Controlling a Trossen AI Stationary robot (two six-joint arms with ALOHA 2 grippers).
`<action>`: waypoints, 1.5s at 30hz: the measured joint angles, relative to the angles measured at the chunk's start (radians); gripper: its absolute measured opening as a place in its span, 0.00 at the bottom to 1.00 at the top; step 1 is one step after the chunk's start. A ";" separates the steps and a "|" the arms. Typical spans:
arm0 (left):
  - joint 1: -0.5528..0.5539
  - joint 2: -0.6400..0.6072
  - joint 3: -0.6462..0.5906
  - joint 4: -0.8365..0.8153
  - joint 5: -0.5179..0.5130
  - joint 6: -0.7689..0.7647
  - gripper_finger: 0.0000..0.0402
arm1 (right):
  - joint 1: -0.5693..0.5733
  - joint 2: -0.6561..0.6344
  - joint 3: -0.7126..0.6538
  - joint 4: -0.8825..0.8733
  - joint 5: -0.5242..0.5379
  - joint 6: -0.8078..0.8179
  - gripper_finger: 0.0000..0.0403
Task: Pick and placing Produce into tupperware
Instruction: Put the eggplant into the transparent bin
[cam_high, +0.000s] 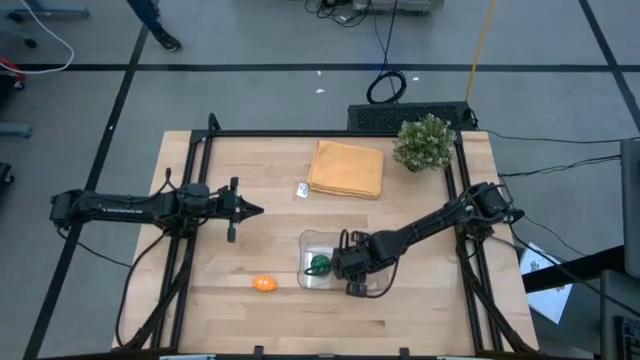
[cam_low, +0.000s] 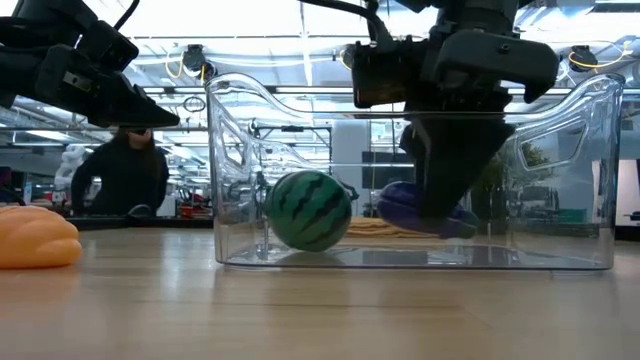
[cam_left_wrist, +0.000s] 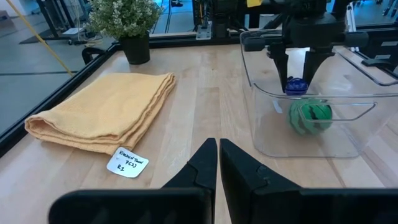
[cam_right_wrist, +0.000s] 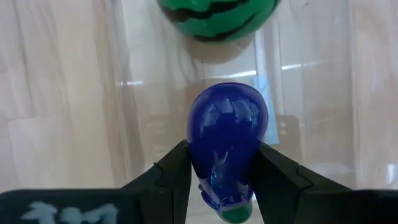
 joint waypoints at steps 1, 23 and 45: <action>0.000 0.000 0.000 0.000 0.000 0.000 0.06 | 0.000 0.000 0.000 0.000 0.001 0.000 0.32; 0.000 0.000 0.000 -0.001 0.000 -0.005 0.06 | 0.011 0.000 -0.008 0.018 0.009 -0.003 0.32; 0.000 0.000 0.000 0.000 0.000 -0.011 0.06 | 0.009 -0.002 -0.053 0.064 0.021 0.007 0.34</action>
